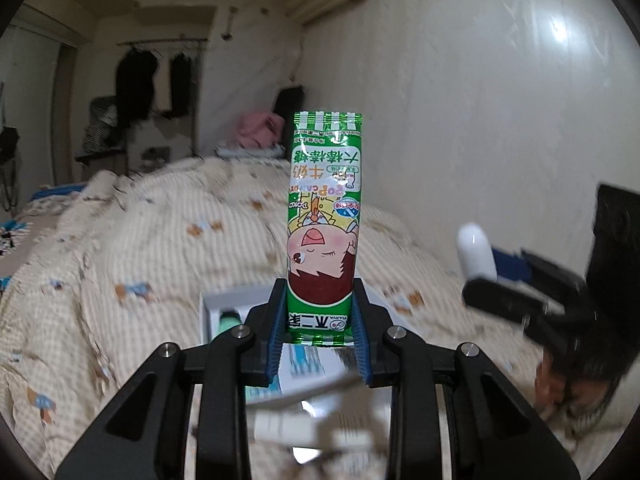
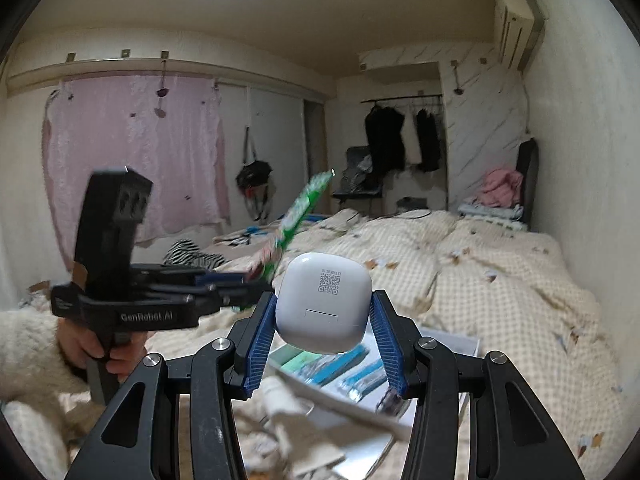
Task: Organize objects
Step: 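Carry the candy packet and earbud case over the white box with both grippers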
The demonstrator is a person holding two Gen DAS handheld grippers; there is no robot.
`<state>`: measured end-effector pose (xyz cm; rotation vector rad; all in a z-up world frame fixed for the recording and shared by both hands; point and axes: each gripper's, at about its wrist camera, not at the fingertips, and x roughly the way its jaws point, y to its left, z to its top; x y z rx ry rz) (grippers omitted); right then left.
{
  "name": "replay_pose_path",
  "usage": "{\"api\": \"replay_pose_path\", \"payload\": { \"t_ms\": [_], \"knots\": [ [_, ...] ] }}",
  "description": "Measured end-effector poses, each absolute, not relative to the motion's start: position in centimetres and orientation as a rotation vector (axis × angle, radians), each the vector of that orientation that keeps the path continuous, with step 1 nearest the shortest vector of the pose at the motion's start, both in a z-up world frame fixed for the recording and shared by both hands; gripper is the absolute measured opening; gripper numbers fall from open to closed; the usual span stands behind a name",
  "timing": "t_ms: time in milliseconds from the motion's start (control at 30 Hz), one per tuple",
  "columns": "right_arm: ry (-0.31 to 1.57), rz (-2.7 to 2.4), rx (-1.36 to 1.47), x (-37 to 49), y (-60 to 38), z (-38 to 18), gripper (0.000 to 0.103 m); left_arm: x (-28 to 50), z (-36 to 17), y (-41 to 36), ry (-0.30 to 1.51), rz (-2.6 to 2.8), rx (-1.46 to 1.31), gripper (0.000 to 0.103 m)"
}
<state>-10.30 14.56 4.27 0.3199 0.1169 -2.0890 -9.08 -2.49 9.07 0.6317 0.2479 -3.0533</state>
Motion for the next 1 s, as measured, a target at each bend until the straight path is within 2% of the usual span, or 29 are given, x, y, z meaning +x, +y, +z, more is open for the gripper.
{"api": "replay_pose_path", "payload": {
  "t_ms": [167,300,400,500,600,733,1000],
  "knots": [
    [0.089,-2.345,0.183,-10.0,13.7,4.4,0.047,-11.7,10.5,-2.0,0.255,-2.994,0.534,0.031],
    [0.057,-2.382,0.177,-11.1,13.3,4.9,0.047,-13.1,11.5,-3.0,0.465,-2.983,0.481,0.031],
    [0.032,-2.398,0.210,-12.1,13.1,4.5,0.047,-12.8,10.2,-3.5,0.597,-2.970,0.453,0.031],
    [-0.007,-2.425,0.255,-12.8,13.0,3.0,0.047,-12.8,8.3,-3.7,0.648,-2.919,0.452,0.031],
    [-0.024,-2.435,0.303,-12.9,12.7,2.1,0.047,-13.3,6.7,-3.2,0.596,-2.898,0.507,0.031],
    [0.001,-2.421,0.363,-13.1,11.6,1.2,0.047,-13.8,5.7,-2.0,0.429,-2.901,0.541,0.031],
    [0.021,-2.412,0.450,-14.8,11.0,2.0,0.047,-15.2,3.2,-1.4,0.363,-2.893,0.560,0.031]
  ]
}}
